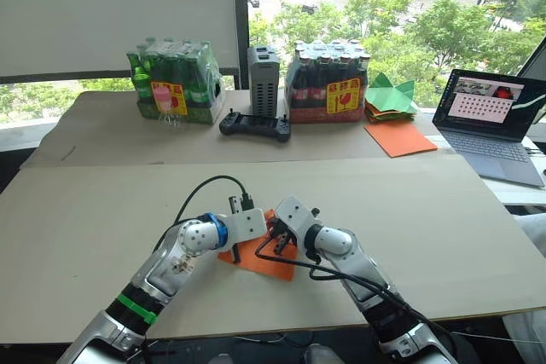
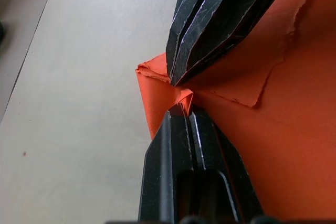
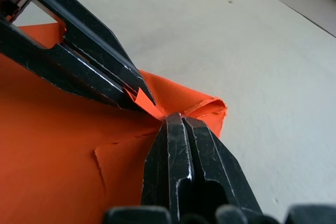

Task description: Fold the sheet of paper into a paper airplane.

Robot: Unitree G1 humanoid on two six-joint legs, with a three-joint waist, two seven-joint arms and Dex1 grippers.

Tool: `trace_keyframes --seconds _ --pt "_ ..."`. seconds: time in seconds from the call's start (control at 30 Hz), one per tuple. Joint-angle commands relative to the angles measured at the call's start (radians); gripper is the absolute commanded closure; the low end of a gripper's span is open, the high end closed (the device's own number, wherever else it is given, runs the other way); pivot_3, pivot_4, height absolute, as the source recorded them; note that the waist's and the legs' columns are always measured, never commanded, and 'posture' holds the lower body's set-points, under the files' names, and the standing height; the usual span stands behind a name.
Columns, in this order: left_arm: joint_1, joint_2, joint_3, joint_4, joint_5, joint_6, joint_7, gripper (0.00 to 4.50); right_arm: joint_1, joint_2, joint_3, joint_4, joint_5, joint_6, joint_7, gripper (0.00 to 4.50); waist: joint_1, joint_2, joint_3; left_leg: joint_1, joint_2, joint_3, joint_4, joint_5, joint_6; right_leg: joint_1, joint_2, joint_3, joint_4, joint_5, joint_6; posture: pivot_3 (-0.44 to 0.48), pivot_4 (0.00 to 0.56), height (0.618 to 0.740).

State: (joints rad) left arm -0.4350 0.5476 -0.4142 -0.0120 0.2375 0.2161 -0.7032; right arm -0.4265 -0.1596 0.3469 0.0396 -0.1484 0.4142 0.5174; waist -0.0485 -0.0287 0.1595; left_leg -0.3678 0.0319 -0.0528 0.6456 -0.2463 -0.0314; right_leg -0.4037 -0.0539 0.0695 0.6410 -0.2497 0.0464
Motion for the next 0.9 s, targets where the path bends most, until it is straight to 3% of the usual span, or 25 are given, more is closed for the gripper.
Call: trace_keyframes --seconds 0.03,0.9 --pt "0.01 0.003 -0.011 0.054 0.036 0.013 -0.006 4.48 0.003 0.014 -0.021 -0.005 0.031 -0.001 -0.007 4.5 0.001 0.0 0.0 0.0 0.0 0.0 0.0 0.0 0.0 0.0 0.0 0.0 0.0 0.0 0.0 0.0 0.15 0.74" --pt "0.058 0.028 0.021 0.002 0.021 0.015 -0.034 4.48 -0.014 0.065 -0.078 -0.001 0.134 -0.058 -0.026 4.5 -0.009 0.001 0.001 -0.001 0.0 0.0 0.0 0.0 0.0 -0.002 0.0 0.0 0.0 0.0 0.0 0.0 0.15 0.74"
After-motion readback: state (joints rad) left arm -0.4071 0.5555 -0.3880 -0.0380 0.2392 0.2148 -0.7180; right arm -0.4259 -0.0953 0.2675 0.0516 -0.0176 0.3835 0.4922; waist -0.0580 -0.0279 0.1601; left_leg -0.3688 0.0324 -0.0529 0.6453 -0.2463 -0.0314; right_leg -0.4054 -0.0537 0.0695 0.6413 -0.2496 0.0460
